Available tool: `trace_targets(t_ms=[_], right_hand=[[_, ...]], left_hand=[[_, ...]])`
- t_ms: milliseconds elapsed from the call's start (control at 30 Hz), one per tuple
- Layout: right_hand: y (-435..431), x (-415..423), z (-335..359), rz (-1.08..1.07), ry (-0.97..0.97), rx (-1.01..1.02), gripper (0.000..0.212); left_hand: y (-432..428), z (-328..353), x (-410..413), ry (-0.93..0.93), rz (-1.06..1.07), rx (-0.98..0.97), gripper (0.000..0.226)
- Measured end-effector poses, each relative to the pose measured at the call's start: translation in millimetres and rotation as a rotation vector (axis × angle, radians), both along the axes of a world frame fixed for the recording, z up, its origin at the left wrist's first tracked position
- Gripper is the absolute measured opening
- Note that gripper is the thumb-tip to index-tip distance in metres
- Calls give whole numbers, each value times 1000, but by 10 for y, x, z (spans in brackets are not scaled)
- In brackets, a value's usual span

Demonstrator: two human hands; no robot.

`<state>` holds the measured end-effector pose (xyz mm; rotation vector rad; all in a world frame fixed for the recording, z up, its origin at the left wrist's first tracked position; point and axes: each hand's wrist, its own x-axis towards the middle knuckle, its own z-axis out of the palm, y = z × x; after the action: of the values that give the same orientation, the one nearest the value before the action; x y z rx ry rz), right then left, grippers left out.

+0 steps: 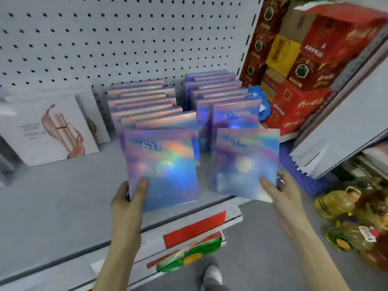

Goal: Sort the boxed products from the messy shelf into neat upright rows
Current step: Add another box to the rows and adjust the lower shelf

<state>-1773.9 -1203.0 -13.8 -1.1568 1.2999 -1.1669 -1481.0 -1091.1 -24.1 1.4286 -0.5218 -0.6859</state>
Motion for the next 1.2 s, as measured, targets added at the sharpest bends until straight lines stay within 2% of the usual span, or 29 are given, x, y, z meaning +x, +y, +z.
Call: trace_targets(t_ms=[67,133,267,333,467,667,867,1200], right_hand=[[-291,-182,-90,49,-52,25,18],[-604,-258,-146,118,-62,30,20],[-1024,-167,-243,215,-53,-53,24],[-1138,-155,-296,245,-23,-94,20],[-1358,-191,-346,200,125,-153,20],[-1672,-228,-369,209,256,-179,25],[-1796,-151,-343,238,350,-215,28],[-1856,-79,-364,226,436,-135,30]], left_hand=[[-120,-15,-144,-41,50,-3,38],[-205,-40,-264,-74,84,-4,41],[-342,-145,-443,-122,109,19,6],[-385,-184,-467,-156,121,56,5],[-372,-276,-395,-233,170,211,36],[-380,-370,-350,-348,206,366,57],[-380,-347,-362,-386,211,406,48],[-345,-348,-349,-328,173,387,57]])
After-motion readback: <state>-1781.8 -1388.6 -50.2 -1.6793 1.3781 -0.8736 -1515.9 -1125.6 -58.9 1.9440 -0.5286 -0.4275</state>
